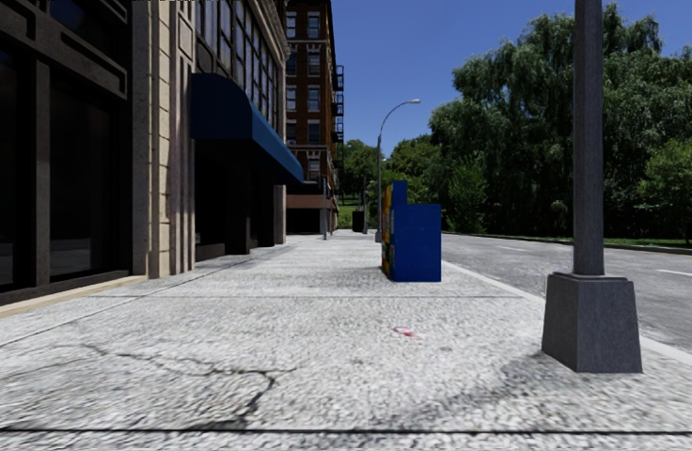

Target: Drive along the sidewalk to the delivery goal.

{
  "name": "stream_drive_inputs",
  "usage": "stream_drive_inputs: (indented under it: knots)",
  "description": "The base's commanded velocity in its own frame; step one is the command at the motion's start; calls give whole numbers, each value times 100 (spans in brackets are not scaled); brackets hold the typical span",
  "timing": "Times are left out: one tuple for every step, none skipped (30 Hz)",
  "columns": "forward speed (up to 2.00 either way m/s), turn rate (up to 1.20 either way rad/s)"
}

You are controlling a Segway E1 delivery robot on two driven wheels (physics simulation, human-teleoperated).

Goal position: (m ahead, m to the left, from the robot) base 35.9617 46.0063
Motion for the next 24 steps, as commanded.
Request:
stream_drive_inputs:
  knots:
    - [200,0]
    - [200,0]
    - [200,0]
    - [200,0]
    - [200,0]
    - [200,0]
    - [200,0]
    - [200,0]
    - [200,0]
    - [200,0]
    - [200,0]
    - [200,0]
    - [200,0]
    - [200,0]
    - [200,0]
    - [200,0]
    - [200,0]
    - [200,0]
    - [200,0]
    - [200,0]
    - [200,0]
    - [200,0]
    - [200,0]
    - [200,0]
